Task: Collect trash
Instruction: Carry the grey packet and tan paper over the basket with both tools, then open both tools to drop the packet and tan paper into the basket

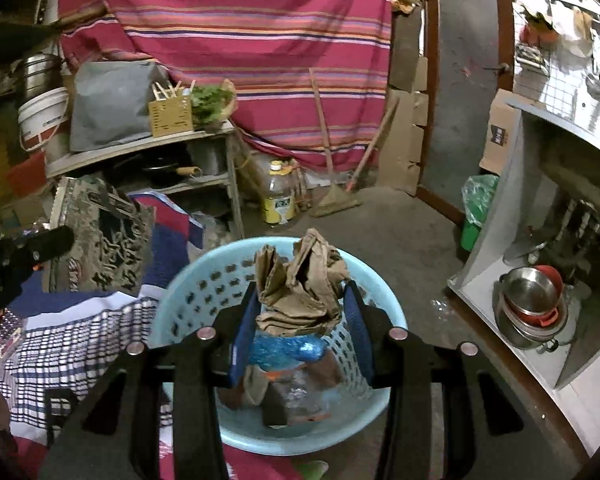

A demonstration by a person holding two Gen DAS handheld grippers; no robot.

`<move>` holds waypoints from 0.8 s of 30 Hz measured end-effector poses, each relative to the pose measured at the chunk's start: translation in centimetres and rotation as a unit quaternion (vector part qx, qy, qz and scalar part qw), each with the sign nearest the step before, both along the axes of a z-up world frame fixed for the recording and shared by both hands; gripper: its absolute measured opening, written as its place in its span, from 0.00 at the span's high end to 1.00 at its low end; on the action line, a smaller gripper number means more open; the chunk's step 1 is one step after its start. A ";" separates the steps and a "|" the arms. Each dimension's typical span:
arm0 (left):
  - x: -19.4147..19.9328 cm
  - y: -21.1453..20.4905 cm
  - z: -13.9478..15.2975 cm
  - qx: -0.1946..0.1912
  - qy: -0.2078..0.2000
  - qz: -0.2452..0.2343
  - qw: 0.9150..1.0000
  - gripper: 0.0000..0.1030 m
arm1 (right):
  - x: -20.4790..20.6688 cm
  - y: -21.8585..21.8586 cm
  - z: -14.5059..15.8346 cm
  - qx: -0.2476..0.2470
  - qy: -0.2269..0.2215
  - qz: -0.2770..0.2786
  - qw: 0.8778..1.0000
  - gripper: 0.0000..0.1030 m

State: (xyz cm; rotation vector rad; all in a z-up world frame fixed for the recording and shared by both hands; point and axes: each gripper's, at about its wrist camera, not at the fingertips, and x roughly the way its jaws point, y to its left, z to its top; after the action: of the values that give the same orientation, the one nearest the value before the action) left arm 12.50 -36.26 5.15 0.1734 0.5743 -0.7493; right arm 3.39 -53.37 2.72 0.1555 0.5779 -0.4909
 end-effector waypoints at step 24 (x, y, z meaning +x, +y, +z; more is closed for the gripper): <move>-2.4 -4.0 -0.5 -0.013 0.009 -0.053 0.998 0.96 | -1.6 -3.9 -1.7 0.016 0.007 -0.035 0.999 0.59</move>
State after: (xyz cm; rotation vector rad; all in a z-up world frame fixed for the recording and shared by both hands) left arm 10.12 -40.27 4.62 0.1738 0.5749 -0.8606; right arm 1.79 -57.25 1.00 0.2034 0.5950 -0.5507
